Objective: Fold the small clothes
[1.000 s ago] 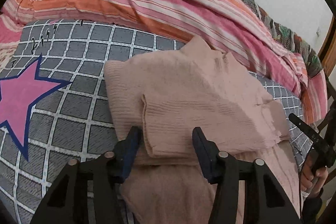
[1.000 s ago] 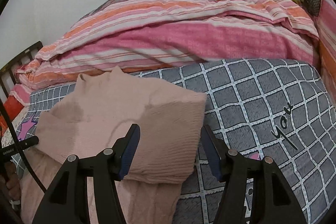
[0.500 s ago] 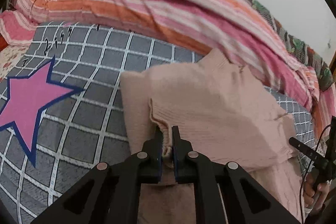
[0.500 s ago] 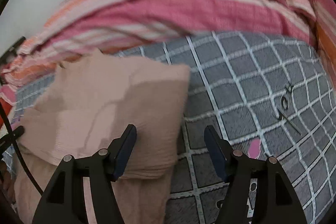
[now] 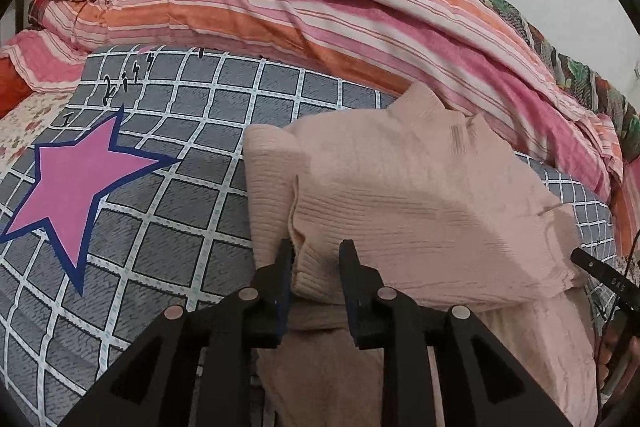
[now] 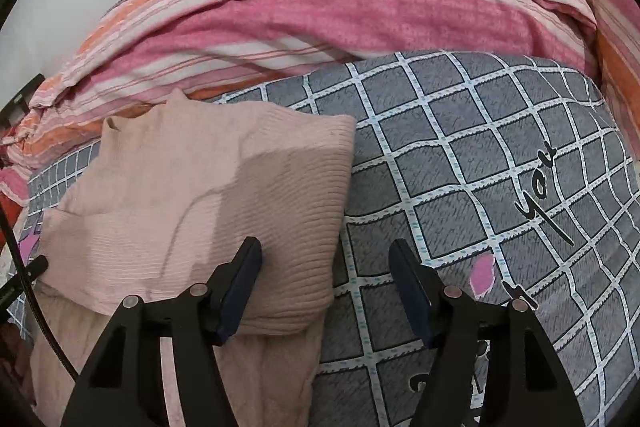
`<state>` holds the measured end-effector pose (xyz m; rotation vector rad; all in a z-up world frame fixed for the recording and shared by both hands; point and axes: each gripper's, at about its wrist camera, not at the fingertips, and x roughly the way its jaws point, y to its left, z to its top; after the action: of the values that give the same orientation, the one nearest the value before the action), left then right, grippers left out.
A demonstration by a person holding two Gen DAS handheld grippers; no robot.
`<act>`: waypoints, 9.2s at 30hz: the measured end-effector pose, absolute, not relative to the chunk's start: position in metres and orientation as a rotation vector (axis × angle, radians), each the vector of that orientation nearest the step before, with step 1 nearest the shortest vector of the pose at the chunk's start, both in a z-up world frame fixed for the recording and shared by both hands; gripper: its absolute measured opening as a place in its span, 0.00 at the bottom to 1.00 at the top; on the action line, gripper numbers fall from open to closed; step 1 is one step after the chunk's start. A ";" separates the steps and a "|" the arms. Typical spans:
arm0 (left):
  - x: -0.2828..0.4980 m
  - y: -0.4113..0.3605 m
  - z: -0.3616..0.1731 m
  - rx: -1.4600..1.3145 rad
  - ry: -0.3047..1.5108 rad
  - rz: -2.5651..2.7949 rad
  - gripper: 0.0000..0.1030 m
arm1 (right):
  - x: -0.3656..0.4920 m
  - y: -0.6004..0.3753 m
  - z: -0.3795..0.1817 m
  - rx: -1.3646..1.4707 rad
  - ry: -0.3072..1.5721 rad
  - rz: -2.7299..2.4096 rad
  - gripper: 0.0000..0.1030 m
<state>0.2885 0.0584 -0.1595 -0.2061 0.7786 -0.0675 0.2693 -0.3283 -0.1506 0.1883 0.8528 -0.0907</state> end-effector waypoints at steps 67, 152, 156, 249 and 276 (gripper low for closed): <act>0.036 0.104 -0.185 -0.320 0.797 -0.334 0.07 | -0.016 -0.288 -0.160 0.189 0.804 0.000 0.04; 0.234 0.102 -0.078 -0.611 0.661 -0.219 0.06 | 0.170 -0.321 -0.059 0.593 0.572 0.168 0.05; 0.265 0.100 -0.090 -0.622 0.696 -0.193 0.06 | 0.201 -0.321 -0.071 0.597 0.603 0.154 0.05; 0.153 0.104 -0.093 -0.383 0.762 -0.264 0.41 | 0.096 -0.323 -0.102 0.315 0.860 0.070 0.43; 0.268 0.081 -0.147 -0.245 0.908 -0.157 0.10 | 0.242 -0.310 -0.185 0.258 1.070 0.104 0.05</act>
<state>0.2685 0.0813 -0.1471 -0.2452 0.9079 -0.1573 0.2418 -0.3099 -0.1847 0.2578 1.0703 0.1042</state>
